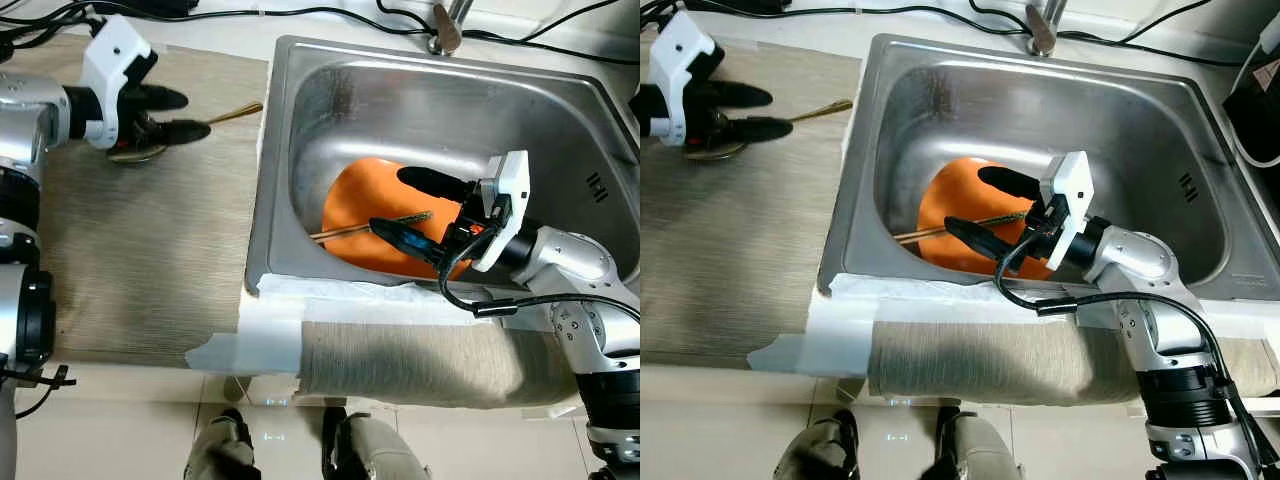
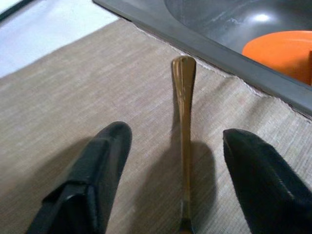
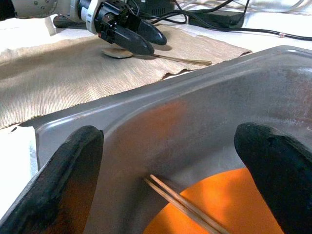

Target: Kitchen organization

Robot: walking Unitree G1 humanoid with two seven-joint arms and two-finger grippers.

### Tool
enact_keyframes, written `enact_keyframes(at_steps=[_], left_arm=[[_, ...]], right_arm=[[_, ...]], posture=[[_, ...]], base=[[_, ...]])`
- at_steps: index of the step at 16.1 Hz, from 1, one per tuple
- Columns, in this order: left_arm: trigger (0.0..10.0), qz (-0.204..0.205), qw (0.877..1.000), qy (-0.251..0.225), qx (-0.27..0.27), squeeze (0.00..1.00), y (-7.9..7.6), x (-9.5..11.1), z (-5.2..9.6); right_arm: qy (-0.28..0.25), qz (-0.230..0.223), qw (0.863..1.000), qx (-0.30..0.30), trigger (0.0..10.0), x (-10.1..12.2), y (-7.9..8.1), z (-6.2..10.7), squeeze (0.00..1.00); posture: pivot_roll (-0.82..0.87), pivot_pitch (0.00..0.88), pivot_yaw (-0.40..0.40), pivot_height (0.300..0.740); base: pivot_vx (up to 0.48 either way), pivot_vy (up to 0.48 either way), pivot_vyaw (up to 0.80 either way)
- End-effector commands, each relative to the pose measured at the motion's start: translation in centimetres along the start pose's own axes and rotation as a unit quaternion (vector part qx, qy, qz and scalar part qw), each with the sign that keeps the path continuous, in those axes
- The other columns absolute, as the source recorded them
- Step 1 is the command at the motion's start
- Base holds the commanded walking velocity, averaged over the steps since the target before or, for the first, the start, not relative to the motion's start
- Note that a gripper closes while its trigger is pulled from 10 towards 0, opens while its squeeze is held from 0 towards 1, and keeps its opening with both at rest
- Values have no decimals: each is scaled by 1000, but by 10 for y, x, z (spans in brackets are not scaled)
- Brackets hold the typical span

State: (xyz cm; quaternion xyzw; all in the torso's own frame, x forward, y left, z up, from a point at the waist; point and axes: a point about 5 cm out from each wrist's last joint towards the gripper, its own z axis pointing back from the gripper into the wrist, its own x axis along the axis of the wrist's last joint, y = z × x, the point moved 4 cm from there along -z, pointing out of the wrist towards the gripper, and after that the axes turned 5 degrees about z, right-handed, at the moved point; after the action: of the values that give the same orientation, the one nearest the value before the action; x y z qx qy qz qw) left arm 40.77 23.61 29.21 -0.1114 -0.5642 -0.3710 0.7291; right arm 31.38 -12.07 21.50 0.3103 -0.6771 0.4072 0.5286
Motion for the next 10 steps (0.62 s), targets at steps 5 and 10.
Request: enact_keyframes(at_steps=[5, 10], left_arm=[[10000, -21, 999, 32, 29, 0, 5, -16, -2], [5294, -10, 999, 42, 21, 0, 6, -24, 3]], right_arm=[[-1, 11, 1000, -11, 10000, 4, -5, 4, 0], [-1, 11, 1000, -11, 10000, 4, -6, 4, 0]], posture=[[-162, 226, -95, 740], [-158, 225, -97, 740]], base=[[0, 0, 0], [0, 0, 0]])
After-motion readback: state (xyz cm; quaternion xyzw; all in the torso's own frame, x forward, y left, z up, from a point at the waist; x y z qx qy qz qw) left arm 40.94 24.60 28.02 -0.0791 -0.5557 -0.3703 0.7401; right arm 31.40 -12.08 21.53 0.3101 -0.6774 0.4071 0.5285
